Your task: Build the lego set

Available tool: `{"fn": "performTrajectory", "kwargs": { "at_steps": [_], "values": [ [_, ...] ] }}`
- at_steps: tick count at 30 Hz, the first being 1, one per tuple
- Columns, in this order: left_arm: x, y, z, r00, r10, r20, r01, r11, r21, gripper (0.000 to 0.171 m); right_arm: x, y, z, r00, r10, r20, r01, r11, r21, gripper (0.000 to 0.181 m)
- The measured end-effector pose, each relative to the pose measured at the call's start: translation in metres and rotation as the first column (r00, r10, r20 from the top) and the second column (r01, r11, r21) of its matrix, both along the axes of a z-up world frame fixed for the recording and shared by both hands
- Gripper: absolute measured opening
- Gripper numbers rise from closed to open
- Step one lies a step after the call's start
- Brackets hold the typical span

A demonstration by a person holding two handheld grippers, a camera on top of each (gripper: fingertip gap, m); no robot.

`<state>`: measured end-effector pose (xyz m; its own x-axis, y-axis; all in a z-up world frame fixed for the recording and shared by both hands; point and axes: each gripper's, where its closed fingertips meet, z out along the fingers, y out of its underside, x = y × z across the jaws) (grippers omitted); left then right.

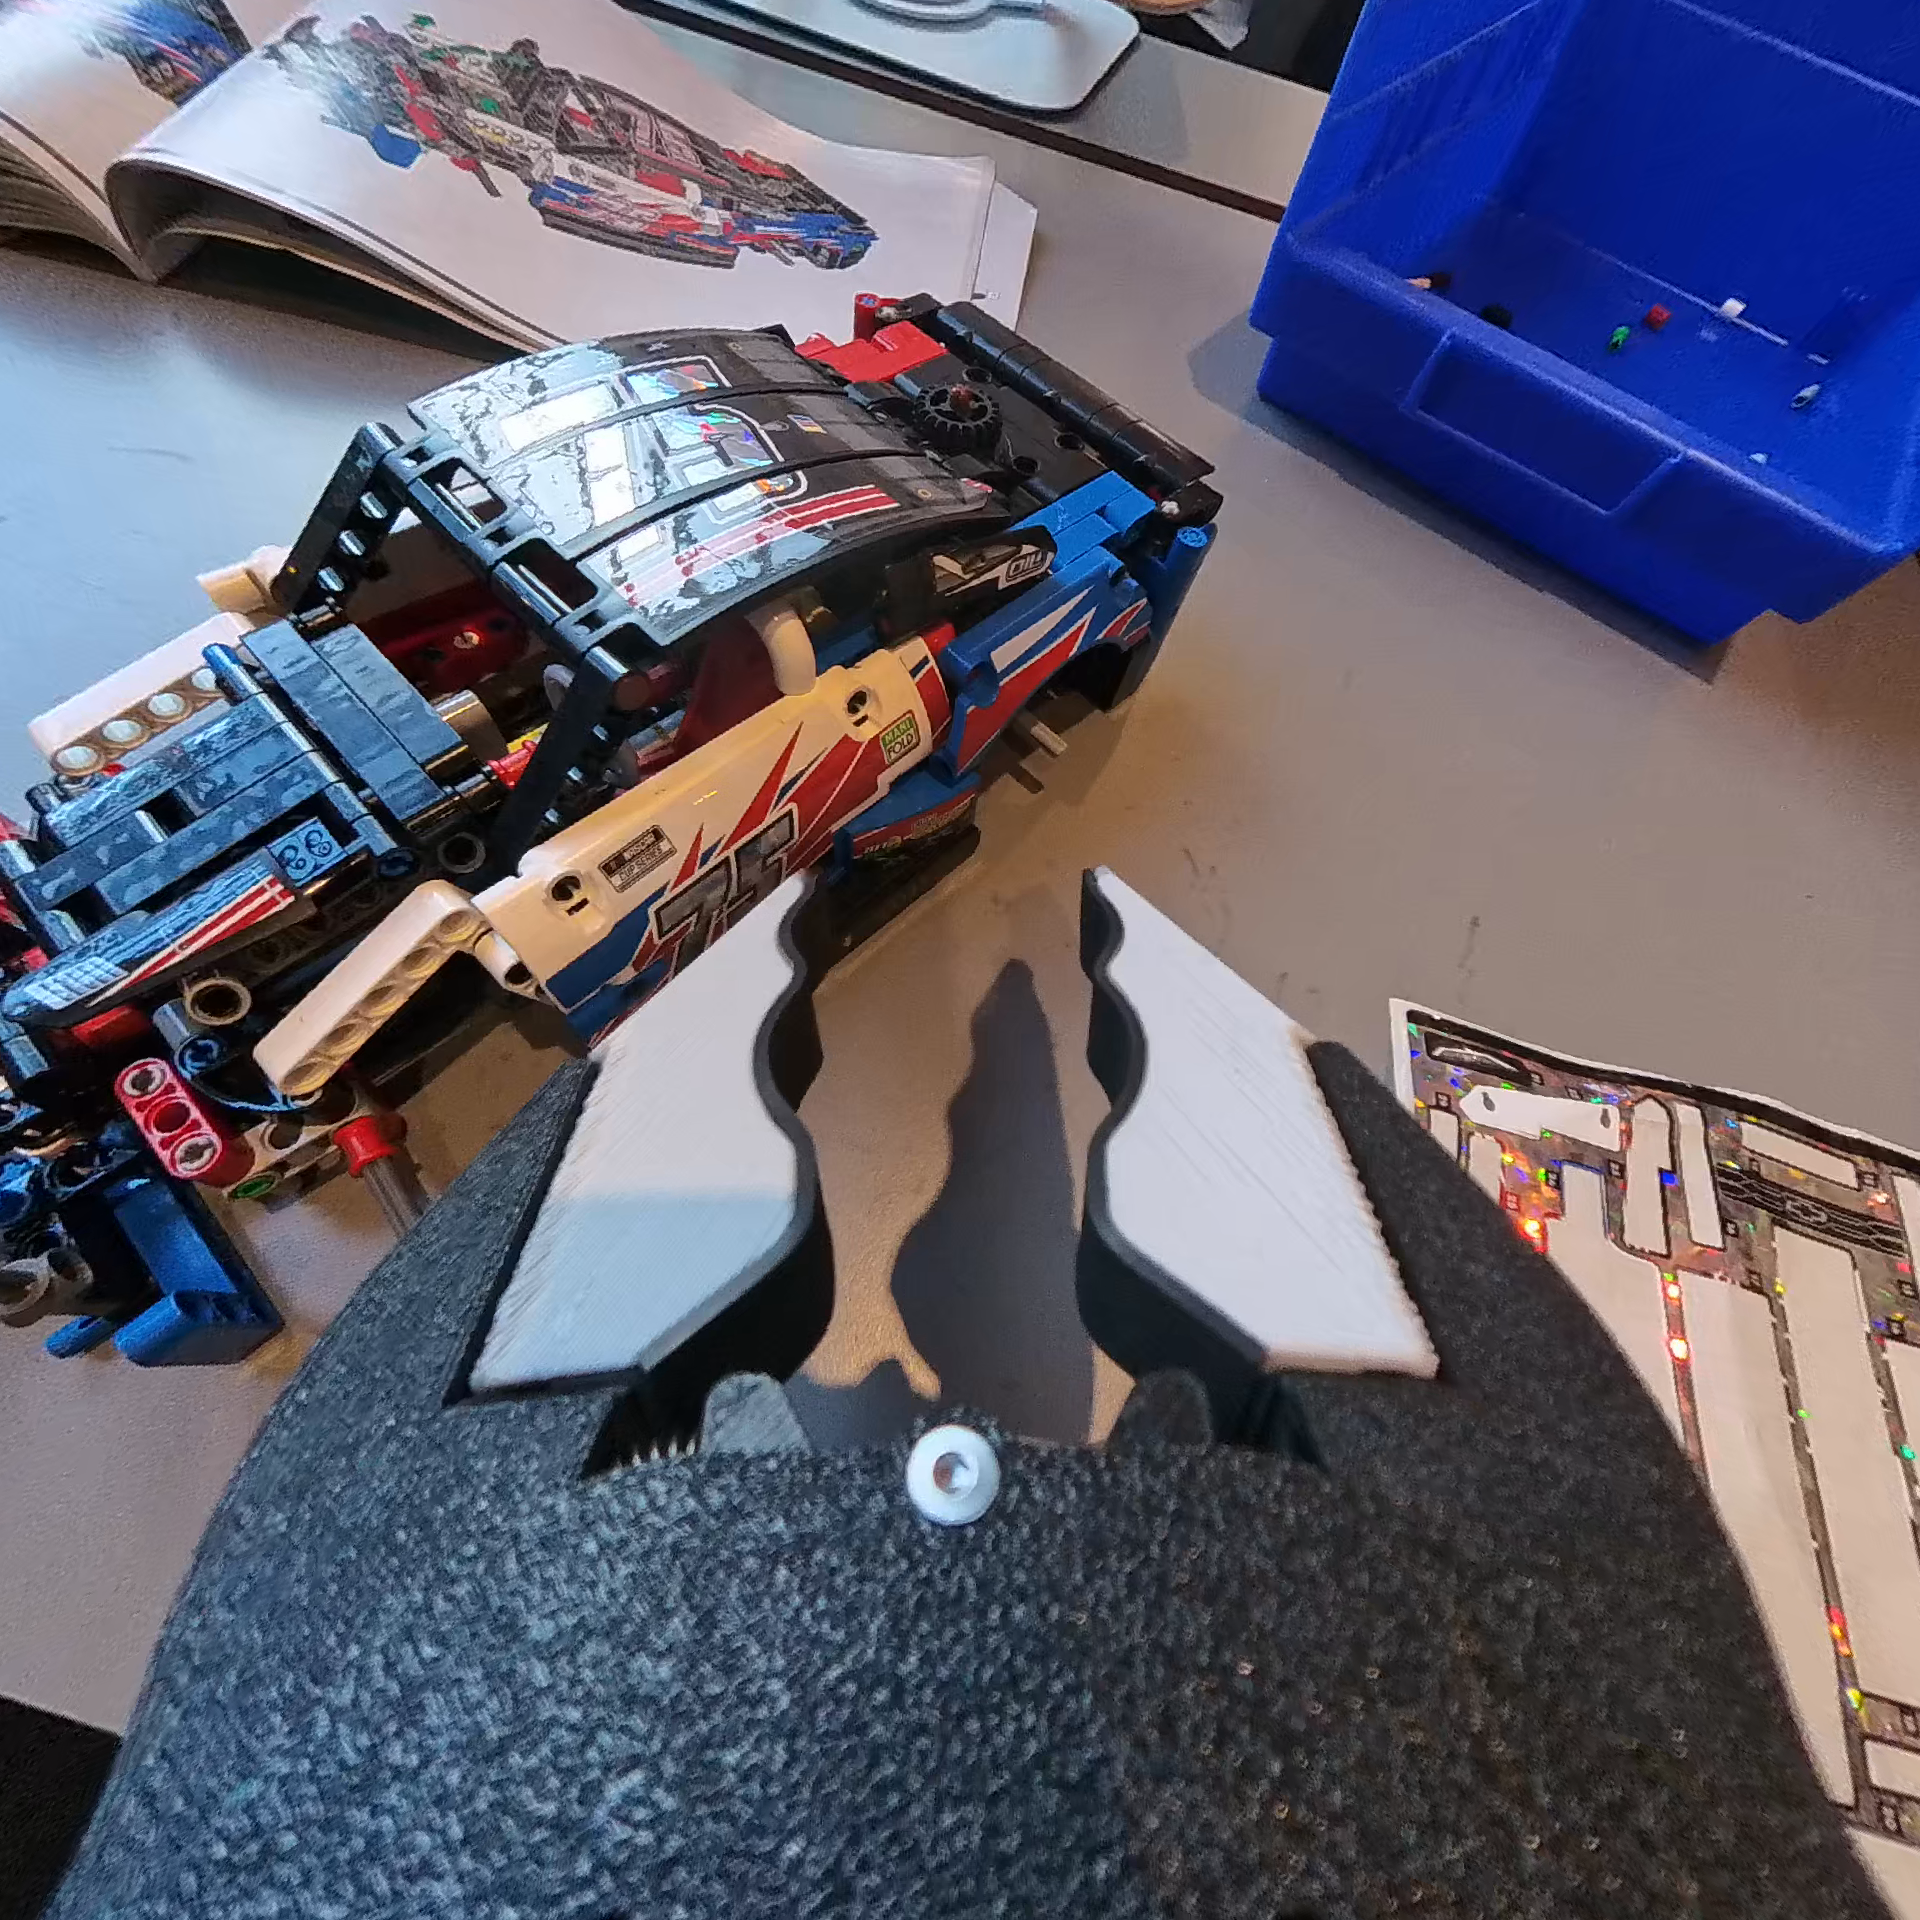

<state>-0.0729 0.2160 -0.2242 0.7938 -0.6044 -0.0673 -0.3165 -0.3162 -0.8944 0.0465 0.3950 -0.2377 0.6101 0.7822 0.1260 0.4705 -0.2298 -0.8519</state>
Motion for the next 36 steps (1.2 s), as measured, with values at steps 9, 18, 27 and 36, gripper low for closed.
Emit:
{"fn": "performTrajectory", "kwargs": {
  "at_steps": [9,18,27,36],
  "values": [
    [-0.035,-0.044,0.030,0.999,0.040,0.030,-0.040,0.999,0.017,0.066,0.004,0.006,-0.002,0.999,-0.031,-0.025,0.030,0.998,-0.046,0.050],
    [-0.226,-0.117,0.130,0.935,0.340,0.104,-0.339,0.941,-0.025,0.047,0.003,0.012,0.005,0.997,-0.035,-0.075,0.033,0.999,-0.033,0.049],
    [-0.391,-0.097,0.089,0.822,0.540,-0.181,-0.569,0.786,-0.241,0.028,0.000,0.010,0.005,0.998,-0.014,-0.069,0.012,0.999,-0.034,0.049],
    [-0.430,-0.123,0.004,0.811,0.463,-0.358,-0.584,0.608,-0.537,0.028,0.002,0.008,0.006,0.998,-0.012,-0.068,0.010,1.000,-0.020,0.048]
  ]
}}
